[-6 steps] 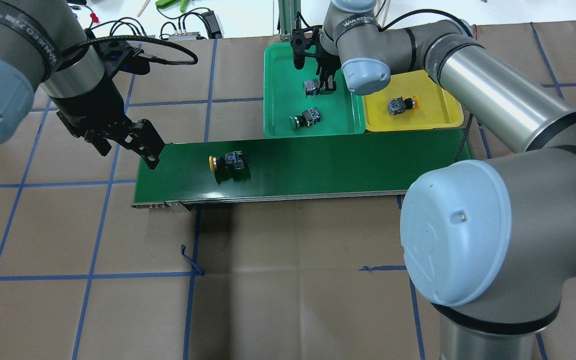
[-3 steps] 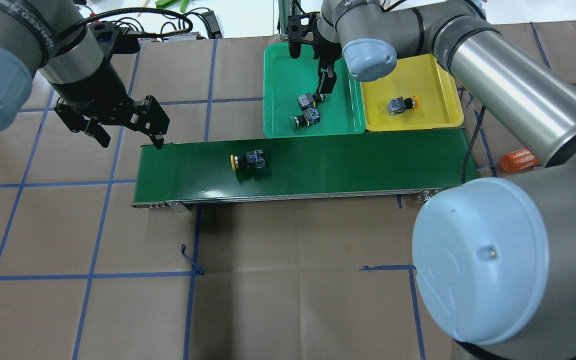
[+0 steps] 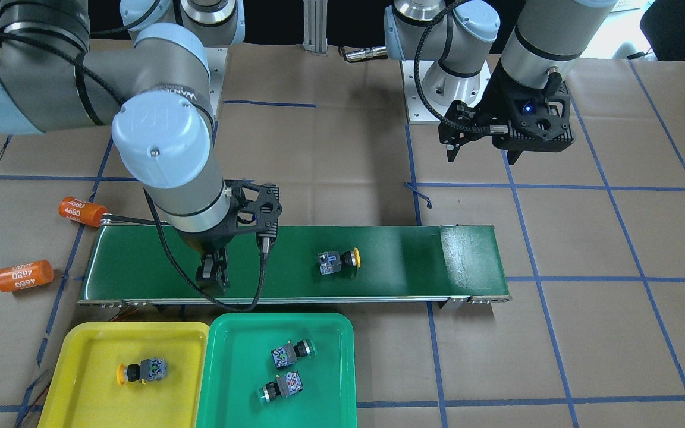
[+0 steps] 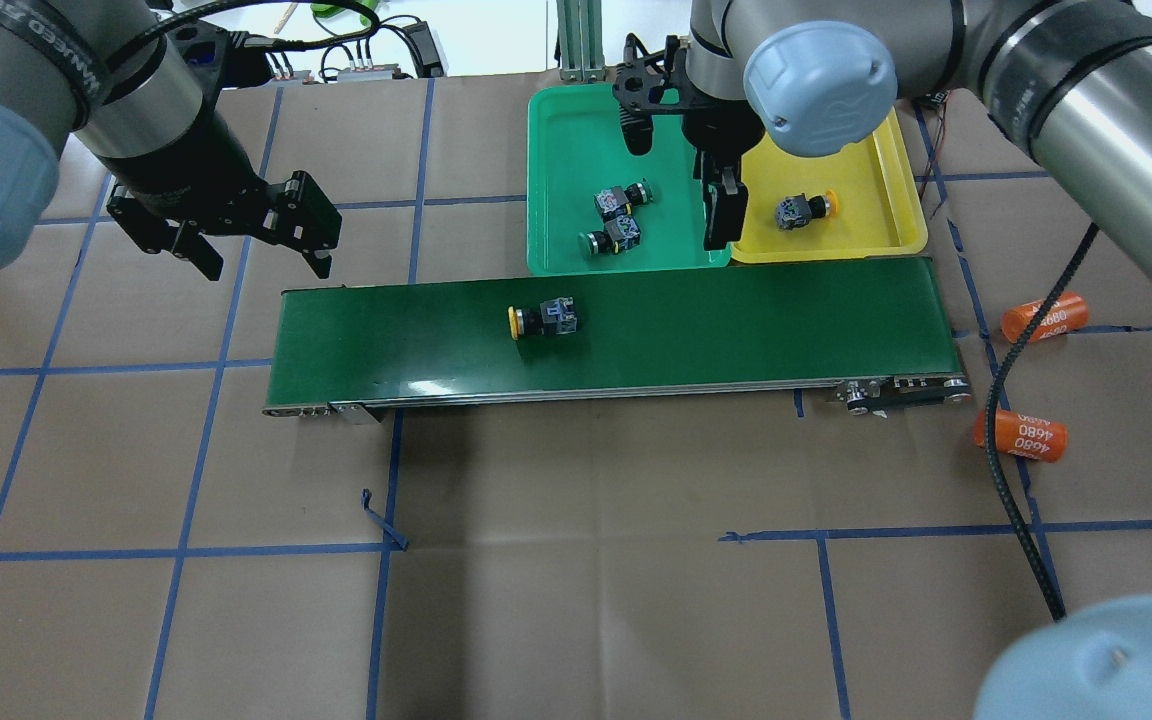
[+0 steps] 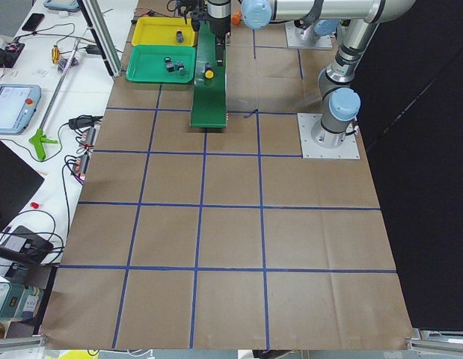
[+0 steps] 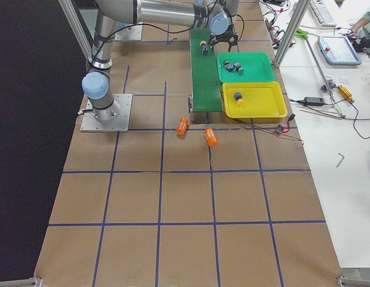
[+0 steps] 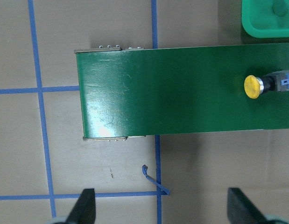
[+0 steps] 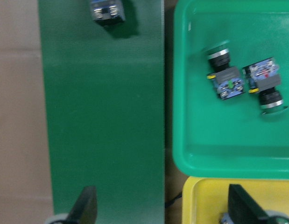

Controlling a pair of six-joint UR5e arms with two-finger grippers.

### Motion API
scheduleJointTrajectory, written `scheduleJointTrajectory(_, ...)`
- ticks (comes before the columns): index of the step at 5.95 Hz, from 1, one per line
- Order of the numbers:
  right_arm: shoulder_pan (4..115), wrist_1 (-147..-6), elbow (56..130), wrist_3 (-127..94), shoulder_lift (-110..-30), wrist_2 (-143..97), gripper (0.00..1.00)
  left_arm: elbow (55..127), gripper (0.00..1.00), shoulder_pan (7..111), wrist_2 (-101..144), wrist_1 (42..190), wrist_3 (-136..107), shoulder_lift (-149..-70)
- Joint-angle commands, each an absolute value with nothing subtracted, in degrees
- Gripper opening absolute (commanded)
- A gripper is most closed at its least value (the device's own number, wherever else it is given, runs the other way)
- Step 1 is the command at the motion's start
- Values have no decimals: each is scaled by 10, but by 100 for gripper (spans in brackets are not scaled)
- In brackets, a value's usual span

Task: Sort buttons by color to trays
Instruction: 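Raise left gripper from the belt while right gripper moves back over belt, then grasp the yellow button from the belt with the right gripper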

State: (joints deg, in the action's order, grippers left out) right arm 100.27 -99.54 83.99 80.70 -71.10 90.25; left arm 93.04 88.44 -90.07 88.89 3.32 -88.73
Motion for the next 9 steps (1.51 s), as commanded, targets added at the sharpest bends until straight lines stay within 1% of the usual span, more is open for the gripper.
scheduleJointTrajectory(1,1005,-1038,933,793,-779,903,100,933,98,882,-901,889,35,-883)
scheduleJointTrajectory(2,1011,-1077,935,764,-767,902,100,933,98,879,-898,888,35,-884)
scheduleJointTrajectory(3,1040,-1125,936,739,-740,902,100,929,98,879,-897,887,33,-886)
scheduleJointTrajectory(4,1075,-1202,935,697,-701,902,100,932,98,879,-899,887,35,-886)
scheduleJointTrajectory(5,1087,-1238,936,680,-674,902,100,928,98,879,-898,887,34,-887)
scheduleJointTrajectory(6,1087,-1243,939,684,-657,902,100,928,98,879,-899,887,34,-886)
scheduleJointTrajectory(9,1047,-1241,977,758,-661,911,100,928,98,878,-896,887,35,-886)
